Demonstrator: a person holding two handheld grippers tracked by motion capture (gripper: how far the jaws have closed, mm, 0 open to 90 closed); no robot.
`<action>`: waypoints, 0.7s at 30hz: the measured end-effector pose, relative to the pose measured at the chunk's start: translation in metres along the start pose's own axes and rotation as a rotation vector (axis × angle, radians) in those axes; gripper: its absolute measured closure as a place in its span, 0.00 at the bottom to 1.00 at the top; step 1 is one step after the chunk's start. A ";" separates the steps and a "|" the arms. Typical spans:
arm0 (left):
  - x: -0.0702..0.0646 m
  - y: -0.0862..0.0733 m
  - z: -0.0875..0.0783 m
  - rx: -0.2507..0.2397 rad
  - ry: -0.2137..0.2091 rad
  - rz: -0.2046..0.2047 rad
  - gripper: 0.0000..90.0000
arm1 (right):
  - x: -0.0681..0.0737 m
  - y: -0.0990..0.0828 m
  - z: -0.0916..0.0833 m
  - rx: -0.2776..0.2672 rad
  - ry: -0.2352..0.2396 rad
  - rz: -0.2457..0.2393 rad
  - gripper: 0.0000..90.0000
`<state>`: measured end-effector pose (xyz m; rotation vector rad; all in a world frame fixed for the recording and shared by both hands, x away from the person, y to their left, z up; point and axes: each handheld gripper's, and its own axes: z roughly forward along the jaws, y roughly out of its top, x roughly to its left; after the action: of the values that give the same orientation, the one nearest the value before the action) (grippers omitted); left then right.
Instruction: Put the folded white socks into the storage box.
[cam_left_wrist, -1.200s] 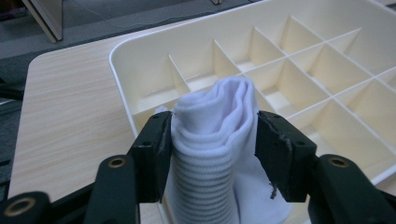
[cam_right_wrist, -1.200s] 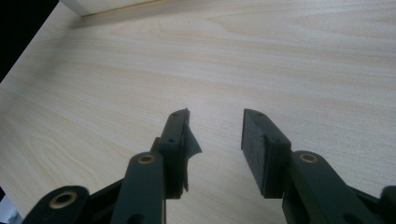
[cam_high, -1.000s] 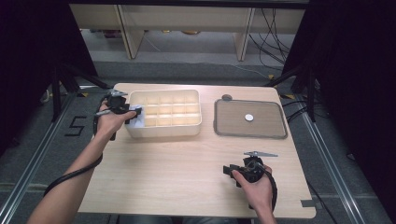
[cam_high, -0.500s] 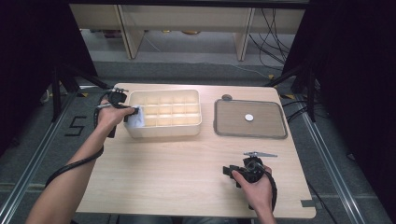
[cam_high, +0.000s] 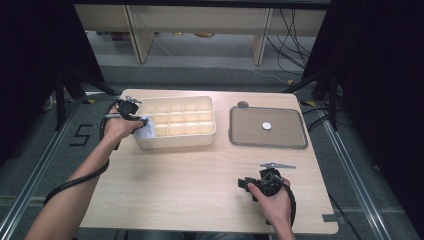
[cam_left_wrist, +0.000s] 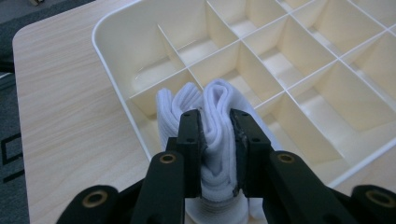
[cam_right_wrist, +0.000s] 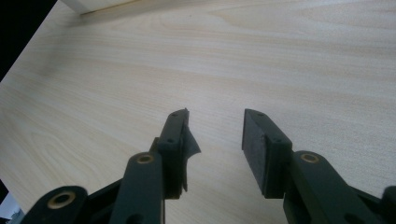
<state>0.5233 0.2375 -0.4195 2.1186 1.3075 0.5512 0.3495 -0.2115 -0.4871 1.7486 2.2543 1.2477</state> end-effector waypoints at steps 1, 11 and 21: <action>0.000 0.000 0.000 0.001 0.000 0.003 0.83 | 0.000 0.000 0.000 -0.005 -0.005 0.001 0.69; -0.003 0.006 -0.011 -0.030 0.022 0.047 0.87 | 0.000 0.000 0.001 -0.007 0.014 0.004 0.69; -0.006 0.003 -0.010 -0.003 0.062 0.131 0.87 | 0.000 0.000 0.000 -0.007 -0.004 -0.001 0.69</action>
<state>0.5167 0.2337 -0.4101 2.2124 1.2058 0.6784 0.3491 -0.2113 -0.4869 1.7456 2.2457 1.2485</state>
